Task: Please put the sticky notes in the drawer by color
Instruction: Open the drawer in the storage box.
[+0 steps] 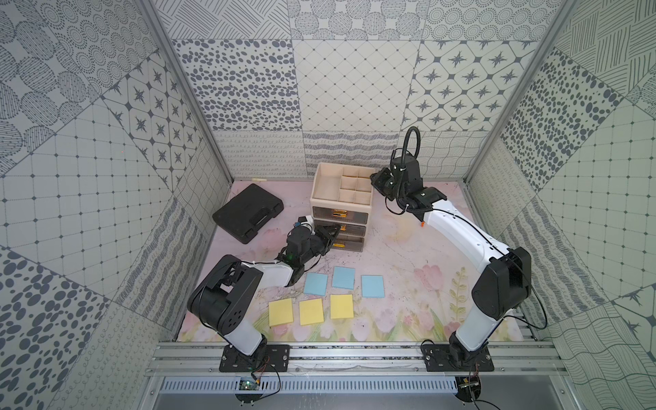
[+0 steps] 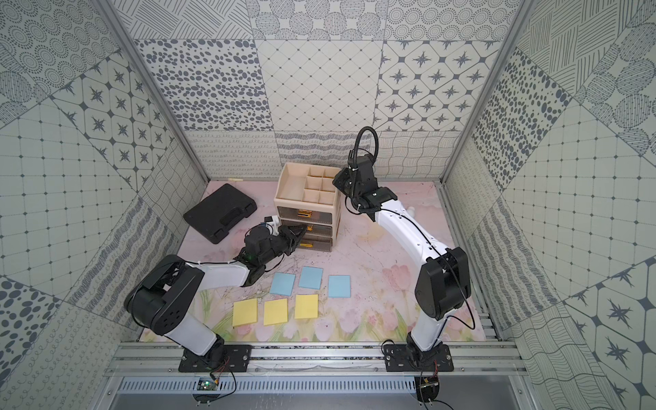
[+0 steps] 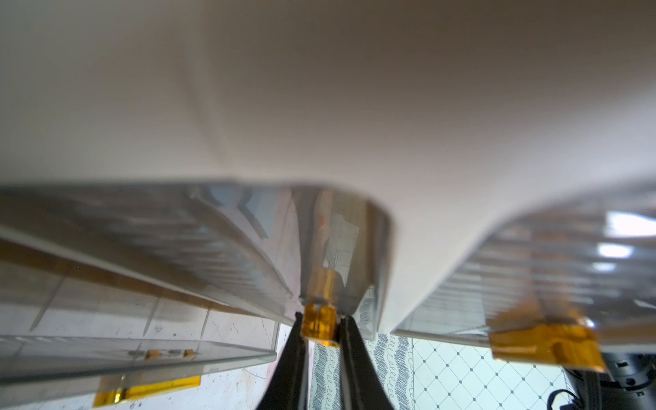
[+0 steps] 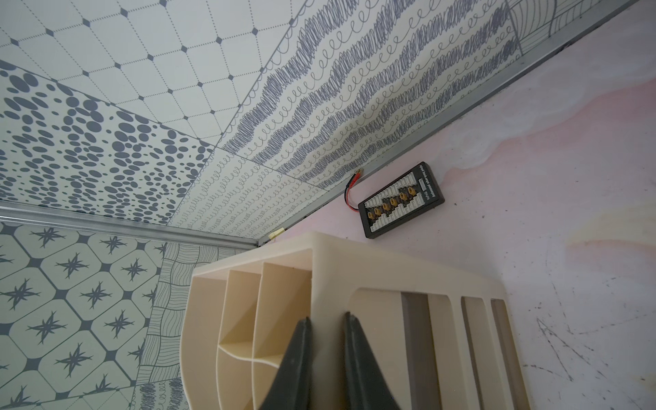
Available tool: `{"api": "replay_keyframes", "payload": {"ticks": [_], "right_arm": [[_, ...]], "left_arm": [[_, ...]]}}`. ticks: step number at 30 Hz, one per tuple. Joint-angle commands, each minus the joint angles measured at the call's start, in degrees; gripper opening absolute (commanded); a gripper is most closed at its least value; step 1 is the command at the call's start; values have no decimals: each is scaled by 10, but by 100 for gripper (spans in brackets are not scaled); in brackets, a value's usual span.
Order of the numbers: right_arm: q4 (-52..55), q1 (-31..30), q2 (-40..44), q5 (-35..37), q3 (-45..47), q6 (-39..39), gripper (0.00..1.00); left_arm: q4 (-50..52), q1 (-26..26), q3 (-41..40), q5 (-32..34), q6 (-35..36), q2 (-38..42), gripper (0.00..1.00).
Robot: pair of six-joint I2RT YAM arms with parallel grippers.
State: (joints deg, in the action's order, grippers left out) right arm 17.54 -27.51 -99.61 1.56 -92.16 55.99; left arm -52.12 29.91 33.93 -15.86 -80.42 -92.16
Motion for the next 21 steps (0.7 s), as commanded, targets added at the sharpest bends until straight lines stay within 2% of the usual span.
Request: {"api": "replay_keyframes", "payload": {"ticks": [1, 9, 21], "right_arm": [[103, -7, -54, 4, 24, 12, 0], [101, -21, -61, 27, 18, 10, 0], [93, -27, -67, 45, 19, 7, 0]], "left_arm": [[-11, 6, -16, -117, 54, 11, 0], [-66, 12, -41, -134, 12, -12, 0], [-30, 36, -92, -99, 4, 34, 0]]}}
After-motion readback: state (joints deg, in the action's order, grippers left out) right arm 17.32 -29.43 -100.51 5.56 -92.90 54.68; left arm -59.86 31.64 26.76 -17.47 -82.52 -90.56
